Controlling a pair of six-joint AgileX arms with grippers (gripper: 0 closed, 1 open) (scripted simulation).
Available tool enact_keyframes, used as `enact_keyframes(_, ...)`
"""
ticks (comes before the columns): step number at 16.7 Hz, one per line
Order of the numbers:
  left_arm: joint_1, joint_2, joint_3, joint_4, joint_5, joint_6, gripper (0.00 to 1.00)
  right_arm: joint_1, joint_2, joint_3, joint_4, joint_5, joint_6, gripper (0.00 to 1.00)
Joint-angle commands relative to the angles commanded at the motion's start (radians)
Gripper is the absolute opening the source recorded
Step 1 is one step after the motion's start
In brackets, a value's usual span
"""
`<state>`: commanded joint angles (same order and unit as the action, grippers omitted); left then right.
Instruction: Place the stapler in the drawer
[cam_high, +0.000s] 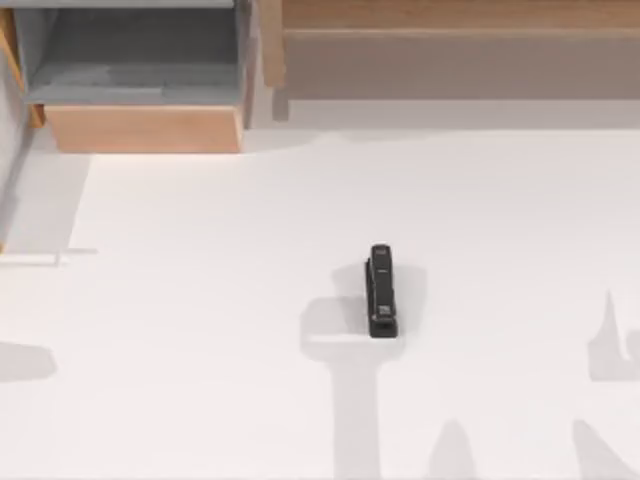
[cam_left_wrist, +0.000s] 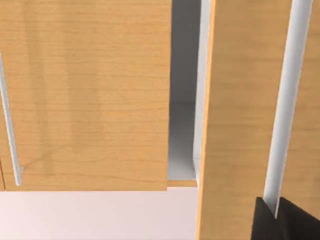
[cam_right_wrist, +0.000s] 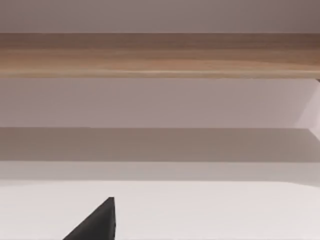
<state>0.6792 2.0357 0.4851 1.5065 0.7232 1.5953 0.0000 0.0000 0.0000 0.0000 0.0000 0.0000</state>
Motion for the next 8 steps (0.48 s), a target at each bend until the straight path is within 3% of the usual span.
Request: enact_keyframes(8, 0.0, 0.0, 0.0, 0.0, 0.0, 0.0, 0.75, 0.0, 0.0, 0.0, 0.0, 0.0, 0.0, 1.0)
